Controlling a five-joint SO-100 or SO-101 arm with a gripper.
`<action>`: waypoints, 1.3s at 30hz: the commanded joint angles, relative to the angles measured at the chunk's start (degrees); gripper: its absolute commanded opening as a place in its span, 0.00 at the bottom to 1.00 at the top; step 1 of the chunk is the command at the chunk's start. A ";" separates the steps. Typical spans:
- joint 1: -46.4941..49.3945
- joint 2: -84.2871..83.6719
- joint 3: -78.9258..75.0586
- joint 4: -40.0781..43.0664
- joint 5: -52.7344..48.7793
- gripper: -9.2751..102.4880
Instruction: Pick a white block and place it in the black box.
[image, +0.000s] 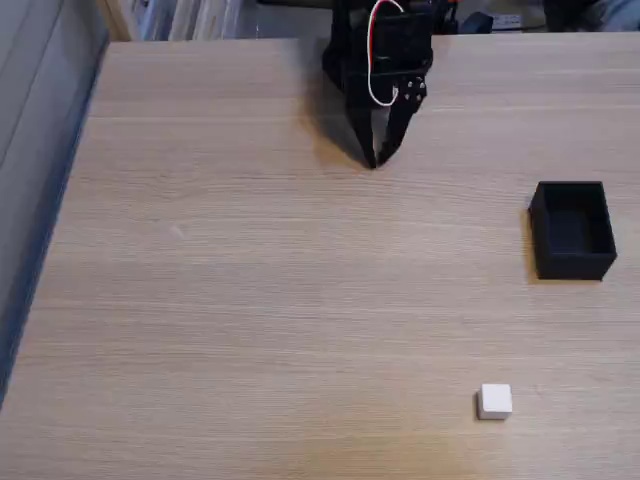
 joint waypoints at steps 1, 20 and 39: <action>0.79 0.26 0.88 0.26 0.62 0.08; -1.67 -9.40 -7.73 -0.97 1.05 0.08; -11.87 -40.96 -37.88 -7.21 13.18 0.11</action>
